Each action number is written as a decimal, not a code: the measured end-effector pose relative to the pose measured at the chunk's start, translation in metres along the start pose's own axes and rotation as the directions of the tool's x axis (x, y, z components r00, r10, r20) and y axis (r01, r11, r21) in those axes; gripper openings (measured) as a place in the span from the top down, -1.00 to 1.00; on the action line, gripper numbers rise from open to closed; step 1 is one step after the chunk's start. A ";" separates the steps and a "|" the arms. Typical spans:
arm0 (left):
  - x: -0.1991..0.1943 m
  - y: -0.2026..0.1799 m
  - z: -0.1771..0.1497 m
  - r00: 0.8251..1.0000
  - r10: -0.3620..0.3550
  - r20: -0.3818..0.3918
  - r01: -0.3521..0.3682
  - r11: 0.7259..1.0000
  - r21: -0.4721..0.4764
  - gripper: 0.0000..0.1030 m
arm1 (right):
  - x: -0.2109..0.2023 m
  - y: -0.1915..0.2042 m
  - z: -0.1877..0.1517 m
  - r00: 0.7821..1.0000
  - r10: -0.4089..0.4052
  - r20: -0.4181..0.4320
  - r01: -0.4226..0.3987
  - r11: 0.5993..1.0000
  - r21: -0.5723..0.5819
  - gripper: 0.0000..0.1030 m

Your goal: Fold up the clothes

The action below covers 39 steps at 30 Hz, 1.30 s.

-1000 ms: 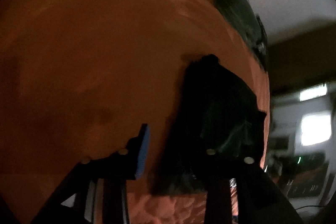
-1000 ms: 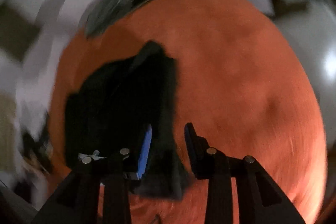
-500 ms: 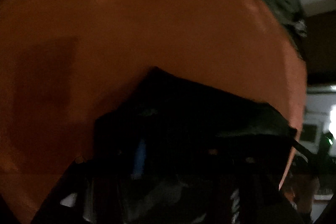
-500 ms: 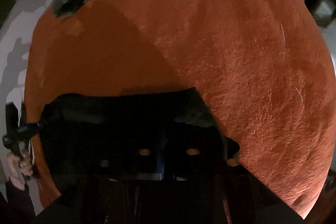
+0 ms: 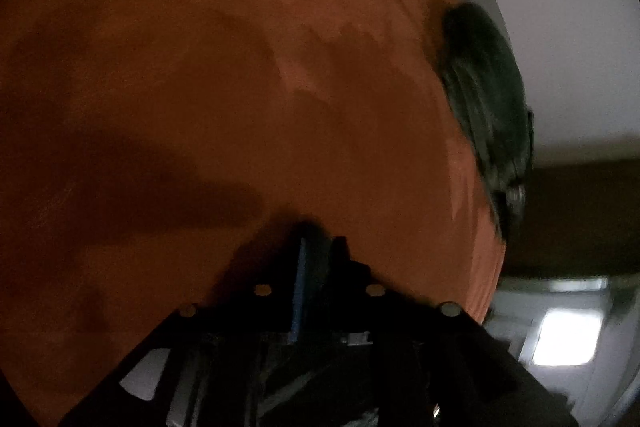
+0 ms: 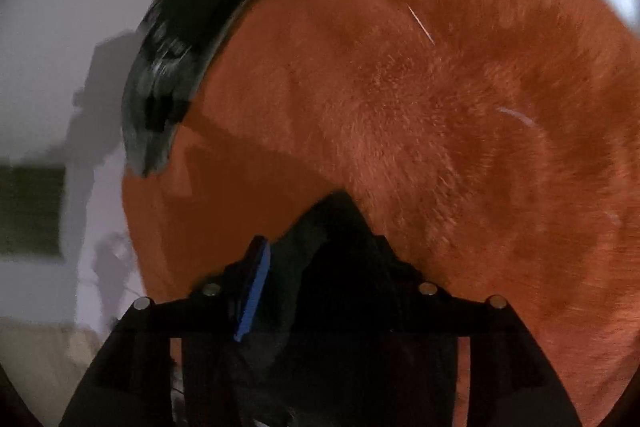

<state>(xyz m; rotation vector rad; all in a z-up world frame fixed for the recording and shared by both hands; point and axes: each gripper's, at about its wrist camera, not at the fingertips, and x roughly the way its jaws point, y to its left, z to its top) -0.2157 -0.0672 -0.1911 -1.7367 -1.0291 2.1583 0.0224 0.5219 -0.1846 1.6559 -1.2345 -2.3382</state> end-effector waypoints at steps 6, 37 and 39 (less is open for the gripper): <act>-0.015 -0.011 -0.055 0.991 0.132 -0.008 -0.121 0.926 0.357 0.07 | -0.023 0.024 -0.082 0.986 -0.165 0.022 0.160 0.904 -0.396 0.01; 0.013 0.025 -0.013 0.974 0.147 0.174 -0.186 0.955 0.230 0.88 | 0.026 0.010 -0.003 0.982 -0.152 0.108 0.180 0.929 -0.324 0.82; 0.007 0.016 -0.012 0.973 0.165 0.162 -0.201 0.948 0.246 0.84 | 0.026 0.013 -0.001 0.982 -0.160 0.104 0.185 0.929 -0.321 0.56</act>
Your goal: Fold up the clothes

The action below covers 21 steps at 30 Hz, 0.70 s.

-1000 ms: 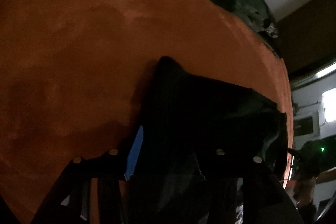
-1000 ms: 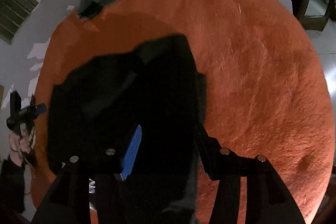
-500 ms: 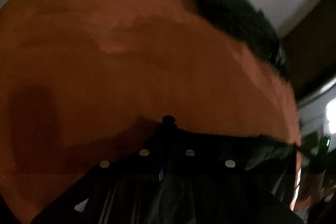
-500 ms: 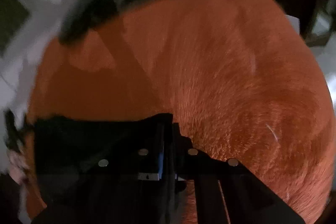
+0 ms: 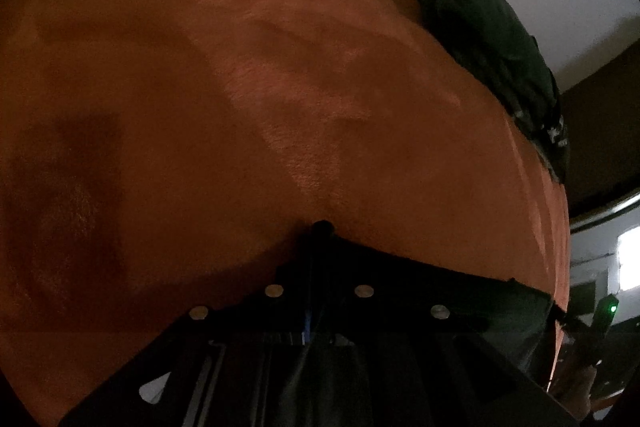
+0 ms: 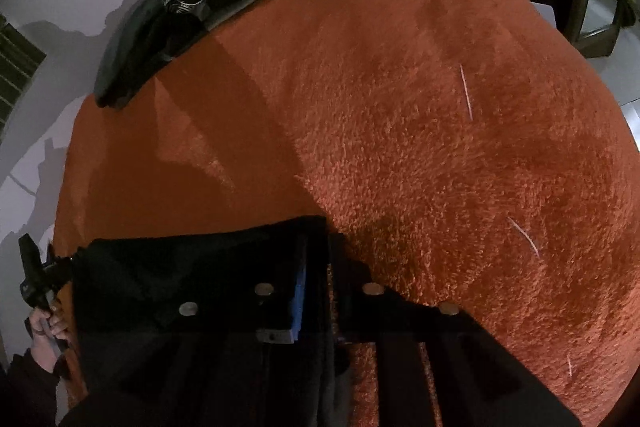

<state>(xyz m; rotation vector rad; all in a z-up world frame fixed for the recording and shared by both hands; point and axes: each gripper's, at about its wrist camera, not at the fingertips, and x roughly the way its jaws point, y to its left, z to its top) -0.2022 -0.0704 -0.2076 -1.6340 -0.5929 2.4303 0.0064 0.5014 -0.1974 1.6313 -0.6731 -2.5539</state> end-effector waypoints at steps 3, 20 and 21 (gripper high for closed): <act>-0.031 -0.005 0.001 0.997 0.068 0.019 -0.069 0.997 0.028 0.74 | -0.031 0.005 -0.007 0.998 -0.032 0.049 0.031 0.999 0.011 0.37; -0.114 -0.121 -0.306 0.959 -0.099 -0.264 0.213 0.869 0.447 0.16 | -0.084 0.216 -0.279 0.963 0.192 -0.187 -0.261 0.835 -0.484 0.54; -0.112 -0.120 -0.311 0.961 -0.096 -0.261 0.207 0.874 0.440 0.16 | -0.079 0.219 -0.285 0.971 0.163 -0.173 -0.229 0.835 -0.501 0.54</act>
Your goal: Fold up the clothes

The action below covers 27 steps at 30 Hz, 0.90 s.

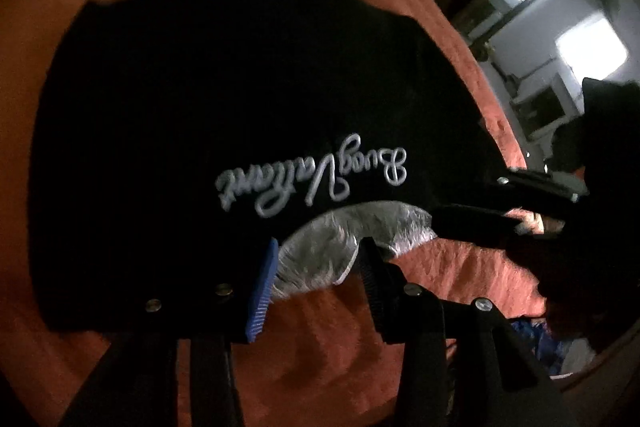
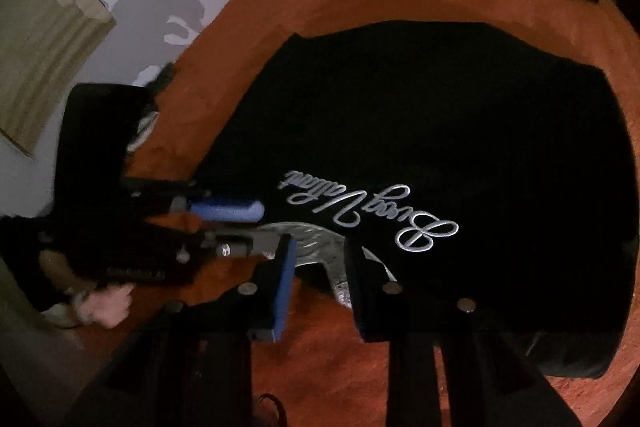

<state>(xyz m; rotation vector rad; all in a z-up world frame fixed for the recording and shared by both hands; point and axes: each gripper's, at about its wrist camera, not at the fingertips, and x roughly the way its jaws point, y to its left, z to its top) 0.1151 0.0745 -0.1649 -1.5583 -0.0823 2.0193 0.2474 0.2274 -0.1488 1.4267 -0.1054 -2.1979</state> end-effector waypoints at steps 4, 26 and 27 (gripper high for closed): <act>0.019 -0.005 0.001 0.997 0.080 0.017 -0.081 0.996 0.022 0.16 | 0.031 0.008 -0.015 0.993 -0.111 -0.024 0.110 0.992 -0.055 0.54; -0.015 0.073 -0.046 0.919 0.393 0.012 -0.391 0.916 -0.087 0.54 | -0.033 -0.101 -0.081 0.850 -0.527 0.013 0.522 0.845 0.119 1.00; -0.020 0.073 -0.047 0.908 0.418 0.013 -0.415 0.905 -0.089 0.55 | -0.039 -0.104 -0.084 0.829 -0.559 0.020 0.553 0.824 0.127 1.00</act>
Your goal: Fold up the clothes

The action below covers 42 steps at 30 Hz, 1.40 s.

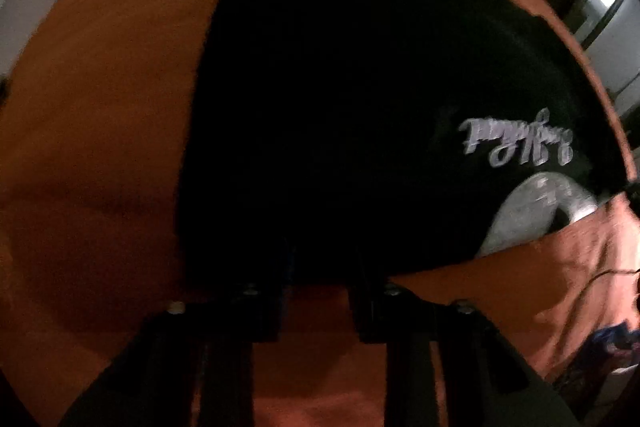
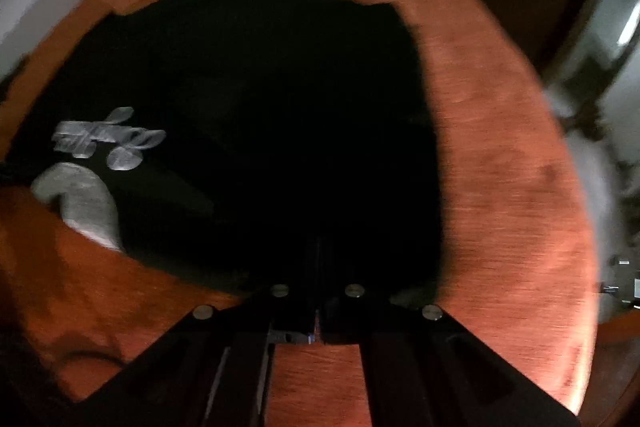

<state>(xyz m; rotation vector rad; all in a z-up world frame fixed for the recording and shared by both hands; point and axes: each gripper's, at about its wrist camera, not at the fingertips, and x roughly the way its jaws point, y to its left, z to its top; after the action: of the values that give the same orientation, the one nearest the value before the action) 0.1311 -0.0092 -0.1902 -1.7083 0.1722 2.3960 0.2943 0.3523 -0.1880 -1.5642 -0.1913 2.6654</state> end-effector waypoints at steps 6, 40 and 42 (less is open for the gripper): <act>-0.022 -0.003 -0.004 0.998 -0.055 -0.016 0.053 0.996 -0.065 0.54 | -0.021 0.010 0.019 0.997 0.058 0.050 -0.061 0.996 0.058 1.00; -0.021 -0.077 -0.013 0.708 -0.706 0.001 0.654 0.655 -0.379 0.00 | -0.026 -0.016 0.033 0.994 0.010 0.105 -0.019 0.996 0.085 1.00; 0.007 -0.093 -0.026 0.634 -0.773 0.026 0.681 0.541 -0.493 -0.08 | -0.026 -0.014 0.038 0.993 0.025 0.119 -0.036 0.995 0.096 1.00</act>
<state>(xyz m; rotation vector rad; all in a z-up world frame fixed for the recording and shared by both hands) 0.1739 0.0770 -0.2038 -1.6873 -0.9946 1.6701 0.2734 0.3600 -0.1448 -1.3947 -0.0403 2.7464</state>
